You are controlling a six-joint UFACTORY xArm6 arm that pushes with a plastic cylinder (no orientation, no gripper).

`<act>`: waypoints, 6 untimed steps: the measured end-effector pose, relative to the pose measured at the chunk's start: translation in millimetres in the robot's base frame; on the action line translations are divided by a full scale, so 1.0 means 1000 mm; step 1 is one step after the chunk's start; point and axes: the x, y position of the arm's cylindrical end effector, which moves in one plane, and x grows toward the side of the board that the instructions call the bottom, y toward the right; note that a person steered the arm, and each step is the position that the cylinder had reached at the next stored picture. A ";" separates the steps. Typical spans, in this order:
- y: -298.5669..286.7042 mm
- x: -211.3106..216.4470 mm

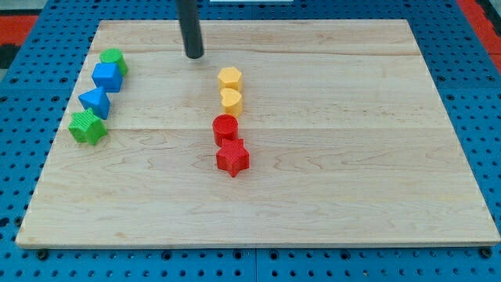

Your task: Separate yellow heart from the yellow hexagon

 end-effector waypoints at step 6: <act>0.034 0.098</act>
